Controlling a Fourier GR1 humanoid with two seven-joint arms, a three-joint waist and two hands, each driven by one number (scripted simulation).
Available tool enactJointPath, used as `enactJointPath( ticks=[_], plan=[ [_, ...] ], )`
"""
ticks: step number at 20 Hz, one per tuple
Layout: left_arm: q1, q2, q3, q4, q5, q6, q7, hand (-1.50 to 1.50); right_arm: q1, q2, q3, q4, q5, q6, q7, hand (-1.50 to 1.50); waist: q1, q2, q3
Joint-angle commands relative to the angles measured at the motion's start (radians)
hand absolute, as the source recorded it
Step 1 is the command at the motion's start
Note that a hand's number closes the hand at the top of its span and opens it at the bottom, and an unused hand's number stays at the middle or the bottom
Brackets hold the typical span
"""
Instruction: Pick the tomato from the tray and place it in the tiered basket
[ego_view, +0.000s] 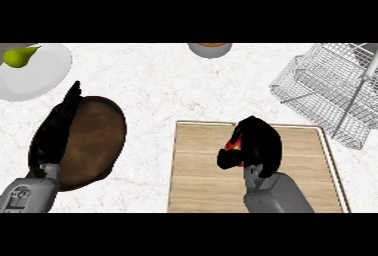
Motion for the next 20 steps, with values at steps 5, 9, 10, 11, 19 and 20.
enactJointPath(
  ticks=[5, 9, 10, 11, 19, 20],
  plan=[
    [-0.025, -0.006, -0.026, 0.005, -0.013, -0.014, 0.002, 0.00, -0.375, 0.010, -0.212, 0.190, 0.205, -0.282, 0.116, 1.50, 0.045, 0.007, -0.002],
    [-0.057, -0.011, -0.006, 0.018, 0.003, -0.013, 0.026, 0.00, -0.531, 0.010, -0.288, 0.306, 0.364, -0.337, 0.117, 1.50, 0.034, 0.007, -0.002],
    [-0.042, 0.007, -0.007, 0.014, -0.004, -0.023, 0.004, 0.00, -0.596, 0.005, -0.313, 0.334, 0.394, -0.316, 0.130, 1.50, 0.042, 0.004, -0.003],
    [-0.025, 0.002, -0.011, 0.025, 0.001, -0.031, -0.008, 0.00, -0.643, 0.010, -0.314, 0.368, 0.433, -0.311, 0.154, 1.50, 0.046, 0.004, -0.004],
    [-0.017, -0.001, 0.010, 0.030, -0.015, -0.002, 0.000, 0.00, -0.925, -0.041, -0.467, 0.651, 0.560, -0.201, 0.151, 1.50, 0.000, -0.005, -0.002],
    [-0.020, -0.017, -0.006, 0.007, -0.025, 0.009, 0.018, 0.00, -0.947, -0.068, -0.507, 0.709, 0.534, -0.197, 0.108, 1.50, 0.002, -0.004, -0.001]
  ],
)
